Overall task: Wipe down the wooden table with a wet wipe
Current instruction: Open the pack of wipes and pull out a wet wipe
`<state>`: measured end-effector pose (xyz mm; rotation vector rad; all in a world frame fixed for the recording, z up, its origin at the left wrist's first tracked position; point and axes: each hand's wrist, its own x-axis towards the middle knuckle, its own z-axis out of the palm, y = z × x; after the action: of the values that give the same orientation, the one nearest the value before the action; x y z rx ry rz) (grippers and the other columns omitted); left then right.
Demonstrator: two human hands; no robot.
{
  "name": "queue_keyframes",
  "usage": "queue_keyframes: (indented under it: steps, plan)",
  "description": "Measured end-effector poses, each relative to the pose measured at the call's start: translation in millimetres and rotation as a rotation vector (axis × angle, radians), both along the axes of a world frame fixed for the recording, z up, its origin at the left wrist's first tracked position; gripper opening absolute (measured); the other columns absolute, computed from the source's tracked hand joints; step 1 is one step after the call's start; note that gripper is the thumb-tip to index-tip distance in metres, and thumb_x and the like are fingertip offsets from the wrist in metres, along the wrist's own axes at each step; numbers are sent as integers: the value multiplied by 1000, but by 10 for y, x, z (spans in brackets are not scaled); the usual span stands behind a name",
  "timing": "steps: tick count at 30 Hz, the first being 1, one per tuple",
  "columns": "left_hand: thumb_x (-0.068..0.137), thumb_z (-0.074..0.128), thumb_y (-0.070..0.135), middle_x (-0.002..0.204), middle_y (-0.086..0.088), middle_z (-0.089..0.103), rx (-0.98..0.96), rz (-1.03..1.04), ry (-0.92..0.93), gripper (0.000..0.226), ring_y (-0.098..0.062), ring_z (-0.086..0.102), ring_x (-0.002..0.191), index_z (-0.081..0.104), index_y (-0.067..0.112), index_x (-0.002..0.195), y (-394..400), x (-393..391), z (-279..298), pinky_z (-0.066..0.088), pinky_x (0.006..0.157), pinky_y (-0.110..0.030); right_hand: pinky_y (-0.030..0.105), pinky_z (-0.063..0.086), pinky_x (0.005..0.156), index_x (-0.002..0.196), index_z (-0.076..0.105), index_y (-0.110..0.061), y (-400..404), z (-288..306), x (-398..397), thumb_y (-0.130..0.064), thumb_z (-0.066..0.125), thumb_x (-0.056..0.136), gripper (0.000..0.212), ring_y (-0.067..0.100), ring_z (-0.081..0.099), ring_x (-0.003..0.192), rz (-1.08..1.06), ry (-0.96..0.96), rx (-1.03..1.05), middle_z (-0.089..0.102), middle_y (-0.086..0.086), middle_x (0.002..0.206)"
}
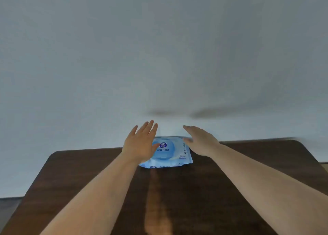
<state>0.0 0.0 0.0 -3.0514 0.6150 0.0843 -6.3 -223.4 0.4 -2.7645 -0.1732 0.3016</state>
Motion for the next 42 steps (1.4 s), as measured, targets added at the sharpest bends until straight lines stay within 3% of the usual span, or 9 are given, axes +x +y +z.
queue_keyframes:
  steps: [7, 11, 23, 26, 29, 33, 36, 38, 42]
  plan:
    - [95, 39, 49, 160, -1, 3, 47, 5, 195, 70, -20, 3, 146, 7, 21, 150, -57, 220, -797, 13, 116, -41, 38, 34, 107, 146, 28, -14, 202, -752, 317, -28, 53, 94, 60, 23, 37, 136, 112, 120, 14, 38, 6, 150]
    - [90, 46, 54, 160, -3, 6, 26, 14, 234, 77, -23, 4, 146, 9, 22, 150, -81, 353, -1019, 24, 113, -41, 37, 30, 110, 150, 17, -16, 251, -1064, 399, -37, 55, 92, 73, 18, 25, 143, 130, 163, 35, 23, 2, 157]
    - [89, 40, 60, 154, -3, 30, -109, 4, 218, 71, -21, 27, 140, 31, 17, 145, -46, 502, -1165, 24, 112, -34, 34, 28, 112, 152, 3, -20, 211, -1232, 416, -44, 53, 92, 81, 16, 23, 144, 100, 206, 75, 11, -3, 160]
    - [89, 42, 58, 125, -3, 60, -374, 212, 147, 55, -26, 56, 114, 55, 16, 122, -102, 518, -1076, 42, 88, -31, 37, 38, 107, 151, 5, -24, 217, -1245, 416, -47, 56, 89, 84, 18, 35, 138, 77, 191, 87, 21, -3, 158]
    - [89, 46, 57, 105, -3, 58, -534, 400, 33, 50, -26, 59, 90, 48, 13, 114, -187, 628, -994, 45, 72, -35, 36, 31, 111, 152, 7, -23, 223, -1248, 414, -43, 58, 89, 83, 15, 27, 142, 91, 181, 100, 17, -5, 159]
    - [91, 45, 54, 75, -1, 57, -401, 507, 66, 39, -25, 57, 72, 40, 20, 72, -240, 643, -993, 36, 58, -30, 34, 27, 112, 152, 8, -21, 211, -1223, 431, -43, 56, 90, 81, 14, 21, 144, 115, 179, 54, 13, -4, 160]
    - [82, 56, 59, 98, 6, 62, -389, 344, 96, 37, -18, 57, 92, 58, 24, 93, -300, 547, -1084, 41, 67, -29, 34, 31, 110, 151, 11, -22, 207, -1212, 447, -42, 58, 90, 80, 14, 27, 142, 126, 172, 56, 20, -4, 158]
    - [75, 62, 62, 115, 7, 58, -358, 226, 94, 57, -15, 54, 105, 55, 23, 116, -316, 500, -1151, 43, 79, -28, 34, 34, 108, 150, 13, -23, 213, -1211, 453, -41, 59, 89, 79, 14, 32, 139, 125, 167, 66, 26, -4, 156]
    - [79, 62, 51, 112, 2, 61, -353, 219, -6, 47, -19, 54, 105, 56, 18, 112, -363, 464, -1219, 44, 85, -31, 35, 31, 110, 151, 10, -21, 217, -1234, 472, -39, 58, 90, 80, 15, 28, 142, 116, 192, 41, 20, -3, 159]
